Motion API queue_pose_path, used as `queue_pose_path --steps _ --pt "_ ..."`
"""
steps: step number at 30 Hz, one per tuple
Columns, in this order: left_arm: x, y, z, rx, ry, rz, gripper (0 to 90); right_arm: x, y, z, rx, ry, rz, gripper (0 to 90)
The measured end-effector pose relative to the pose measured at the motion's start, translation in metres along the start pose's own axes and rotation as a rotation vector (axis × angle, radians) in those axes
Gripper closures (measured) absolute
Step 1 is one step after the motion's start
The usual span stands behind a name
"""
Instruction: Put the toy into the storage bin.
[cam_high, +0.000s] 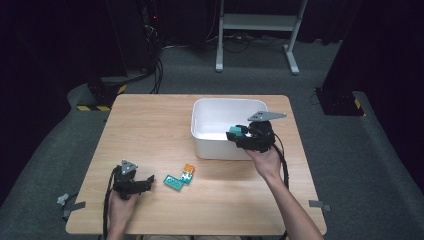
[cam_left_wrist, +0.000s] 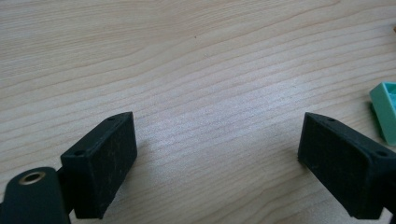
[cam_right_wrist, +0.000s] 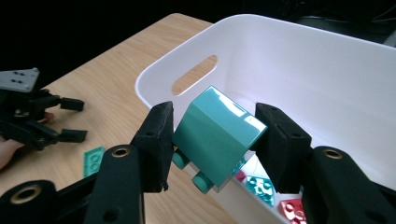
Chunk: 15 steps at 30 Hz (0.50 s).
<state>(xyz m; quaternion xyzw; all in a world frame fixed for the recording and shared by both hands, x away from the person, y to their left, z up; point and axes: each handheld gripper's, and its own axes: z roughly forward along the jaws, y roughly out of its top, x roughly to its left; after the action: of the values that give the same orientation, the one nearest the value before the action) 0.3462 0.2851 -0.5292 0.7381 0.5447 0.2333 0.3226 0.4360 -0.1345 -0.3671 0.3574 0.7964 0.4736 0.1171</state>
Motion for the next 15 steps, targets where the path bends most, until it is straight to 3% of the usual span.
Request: queue_pose_path --steps 15 --pt "0.000 0.000 0.000 0.000 0.000 0.000 11.5 -0.024 0.011 0.015 0.040 -0.098 0.039 49.2"
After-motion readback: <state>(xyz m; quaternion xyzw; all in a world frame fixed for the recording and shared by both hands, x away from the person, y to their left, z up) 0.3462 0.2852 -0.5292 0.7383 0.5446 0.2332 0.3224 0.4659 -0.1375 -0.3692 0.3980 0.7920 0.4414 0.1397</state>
